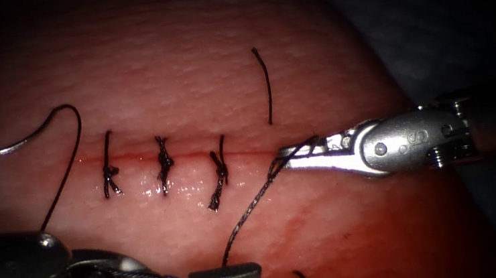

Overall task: Wound Closure
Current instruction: With the right hand, pass more suture to the left hand, then wrap the suture twice counter-clockwise around the right gripper.

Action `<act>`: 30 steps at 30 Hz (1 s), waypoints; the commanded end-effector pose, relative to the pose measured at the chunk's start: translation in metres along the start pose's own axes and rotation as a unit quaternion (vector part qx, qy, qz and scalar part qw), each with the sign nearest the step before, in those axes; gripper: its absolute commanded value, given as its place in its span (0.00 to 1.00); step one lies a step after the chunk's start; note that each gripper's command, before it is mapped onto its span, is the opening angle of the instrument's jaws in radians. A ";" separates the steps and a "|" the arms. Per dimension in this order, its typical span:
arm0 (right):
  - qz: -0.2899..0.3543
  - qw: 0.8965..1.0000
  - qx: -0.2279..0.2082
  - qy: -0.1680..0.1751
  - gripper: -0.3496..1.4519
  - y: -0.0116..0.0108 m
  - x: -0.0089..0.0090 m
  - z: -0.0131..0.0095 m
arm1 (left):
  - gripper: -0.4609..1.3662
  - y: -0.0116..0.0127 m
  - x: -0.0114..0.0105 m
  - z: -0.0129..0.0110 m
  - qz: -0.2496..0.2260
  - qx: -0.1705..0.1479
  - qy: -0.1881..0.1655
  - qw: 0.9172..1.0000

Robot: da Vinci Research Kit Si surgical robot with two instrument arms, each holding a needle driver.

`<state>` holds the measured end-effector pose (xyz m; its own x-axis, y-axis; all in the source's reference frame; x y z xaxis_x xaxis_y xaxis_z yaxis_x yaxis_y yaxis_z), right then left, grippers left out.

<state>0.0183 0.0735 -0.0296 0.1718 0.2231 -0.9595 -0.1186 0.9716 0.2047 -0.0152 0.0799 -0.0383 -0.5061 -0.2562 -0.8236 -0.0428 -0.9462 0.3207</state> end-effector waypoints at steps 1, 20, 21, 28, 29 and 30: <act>0.007 1.000 0.000 0.000 0.50 -0.0005 0.0002 -0.0002 | 0.06 -0.0004 -0.0002 -0.0008 0.001 0.004 -0.002 1.000; 0.051 0.998 -0.034 -0.022 0.89 -0.0001 0.0030 -0.0071 | 0.06 -0.0036 -0.0024 -0.0086 -0.003 0.039 -0.036 0.999; 0.052 0.998 -0.036 -0.021 0.89 0.0001 0.0032 -0.0074 | 0.06 -0.0036 -0.0025 -0.0086 -0.003 0.039 -0.036 0.999; 0.059 0.996 -0.058 -0.020 0.78 0.0015 0.0037 -0.0075 | 0.06 -0.0043 -0.0033 -0.0073 -0.004 0.043 -0.040 0.998; 0.059 0.996 -0.059 -0.021 0.74 0.0017 0.0037 -0.0073 | 0.06 -0.0043 -0.0035 -0.0069 -0.004 0.044 -0.041 0.998; 0.060 0.996 -0.061 -0.022 0.71 0.0019 0.0036 -0.0070 | 0.06 -0.0044 -0.0036 -0.0066 -0.004 0.046 -0.043 0.998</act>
<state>0.0120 0.0758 -0.0341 0.1909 0.3424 -0.9200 -0.2629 0.9208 0.2881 -0.0076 0.0838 -0.0396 -0.5767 -0.2277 -0.7846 -0.1291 -0.9229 0.3627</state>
